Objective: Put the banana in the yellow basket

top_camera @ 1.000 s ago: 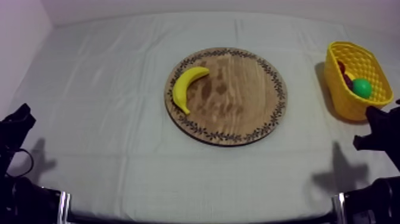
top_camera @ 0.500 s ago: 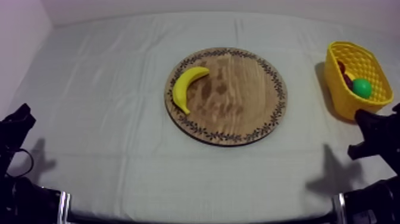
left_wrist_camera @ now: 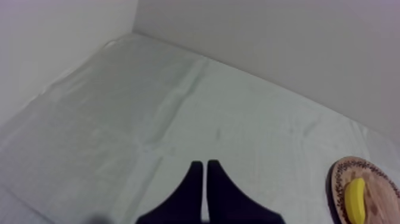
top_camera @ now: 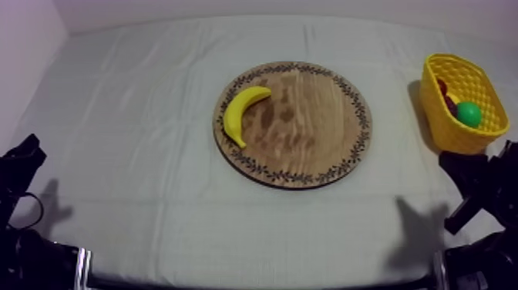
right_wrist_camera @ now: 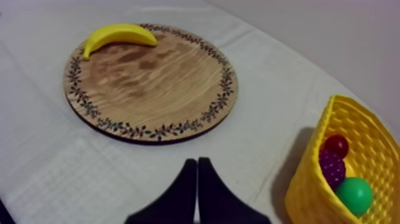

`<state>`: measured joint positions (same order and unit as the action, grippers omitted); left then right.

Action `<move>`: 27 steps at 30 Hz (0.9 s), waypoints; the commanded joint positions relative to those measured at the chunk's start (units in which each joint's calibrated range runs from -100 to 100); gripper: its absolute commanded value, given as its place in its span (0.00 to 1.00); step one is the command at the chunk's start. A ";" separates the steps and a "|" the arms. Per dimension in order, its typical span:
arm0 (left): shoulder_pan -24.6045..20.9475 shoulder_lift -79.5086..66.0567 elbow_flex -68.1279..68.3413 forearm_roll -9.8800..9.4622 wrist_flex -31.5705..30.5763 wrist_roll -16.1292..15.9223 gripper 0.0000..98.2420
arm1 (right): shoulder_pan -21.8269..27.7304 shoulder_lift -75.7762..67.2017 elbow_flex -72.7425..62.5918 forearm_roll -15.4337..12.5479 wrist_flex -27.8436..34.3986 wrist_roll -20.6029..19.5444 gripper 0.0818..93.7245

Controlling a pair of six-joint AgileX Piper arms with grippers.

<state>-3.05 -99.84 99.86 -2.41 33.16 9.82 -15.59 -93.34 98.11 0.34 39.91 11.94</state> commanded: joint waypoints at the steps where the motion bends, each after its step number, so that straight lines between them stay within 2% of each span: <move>1: -0.02 0.02 0.03 -0.01 -0.01 0.02 0.00 | -1.31 4.05 -1.26 1.96 -0.26 -2.18 0.01; 6: -0.02 0.02 0.03 -0.01 -0.01 0.02 0.00 | -3.30 15.40 -8.99 5.65 1.39 -6.84 0.01; 13: -0.02 0.02 0.03 -0.01 -0.01 0.02 0.00 | -6.52 30.66 -25.61 8.20 8.67 -10.26 0.01; 22: -0.02 0.02 0.03 -0.01 -0.01 0.02 0.00 | -10.06 50.27 -51.43 7.96 23.90 -8.80 0.01; 27: -0.02 0.02 0.03 -0.01 -0.01 0.02 0.00 | -10.73 61.97 -64.44 7.24 29.29 -7.91 0.01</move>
<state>-3.05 -99.84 99.86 -2.41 33.16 9.82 -26.31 -38.98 43.38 7.73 67.65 3.90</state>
